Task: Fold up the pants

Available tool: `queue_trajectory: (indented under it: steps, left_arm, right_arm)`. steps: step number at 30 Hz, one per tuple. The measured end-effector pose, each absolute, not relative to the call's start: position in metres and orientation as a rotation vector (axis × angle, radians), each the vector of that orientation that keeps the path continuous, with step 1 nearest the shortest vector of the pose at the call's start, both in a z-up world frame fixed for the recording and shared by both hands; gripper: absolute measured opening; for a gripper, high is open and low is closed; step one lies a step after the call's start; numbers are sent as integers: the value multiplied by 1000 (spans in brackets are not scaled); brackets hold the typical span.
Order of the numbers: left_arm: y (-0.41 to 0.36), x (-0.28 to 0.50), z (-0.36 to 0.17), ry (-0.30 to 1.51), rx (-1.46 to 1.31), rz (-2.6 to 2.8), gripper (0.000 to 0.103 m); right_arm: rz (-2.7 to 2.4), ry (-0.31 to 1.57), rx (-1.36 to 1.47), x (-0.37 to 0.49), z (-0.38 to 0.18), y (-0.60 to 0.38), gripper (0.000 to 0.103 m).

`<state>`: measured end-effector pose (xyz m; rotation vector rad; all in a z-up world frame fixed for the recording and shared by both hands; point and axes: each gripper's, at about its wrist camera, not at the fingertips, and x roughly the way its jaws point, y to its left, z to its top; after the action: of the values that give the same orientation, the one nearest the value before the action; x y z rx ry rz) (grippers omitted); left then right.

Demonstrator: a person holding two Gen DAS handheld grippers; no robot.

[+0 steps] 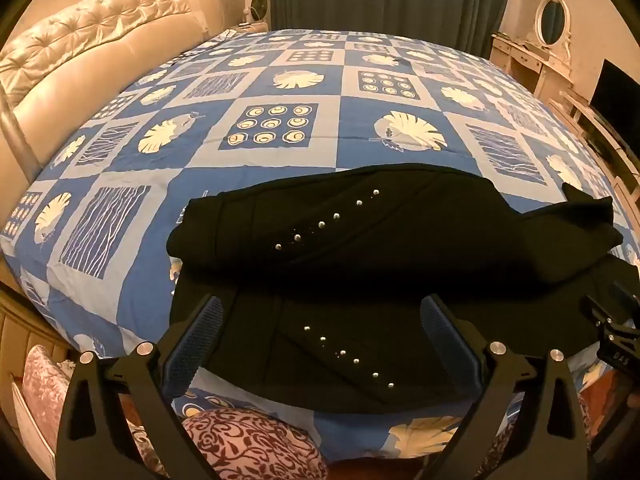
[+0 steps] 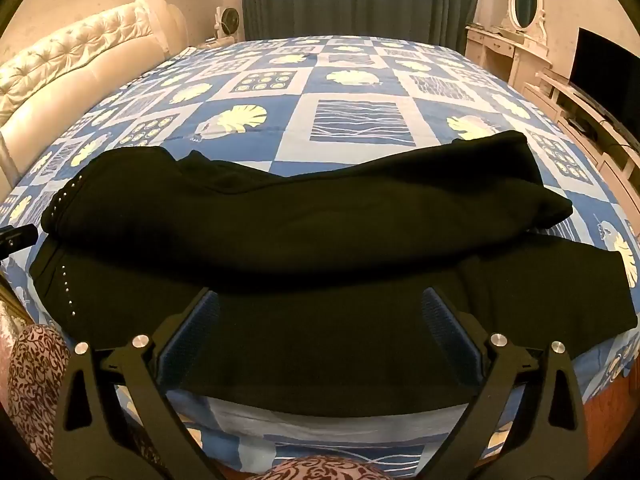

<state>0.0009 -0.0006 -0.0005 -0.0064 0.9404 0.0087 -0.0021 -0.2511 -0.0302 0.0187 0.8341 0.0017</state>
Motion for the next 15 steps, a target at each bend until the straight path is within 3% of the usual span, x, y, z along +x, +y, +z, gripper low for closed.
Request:
queue_trajectory:
  steps: [15]
  left_arm:
    - [-4, -1, -9, 944, -2, -11, 99]
  right_arm:
    - [9, 843, 35, 1, -37, -246, 101]
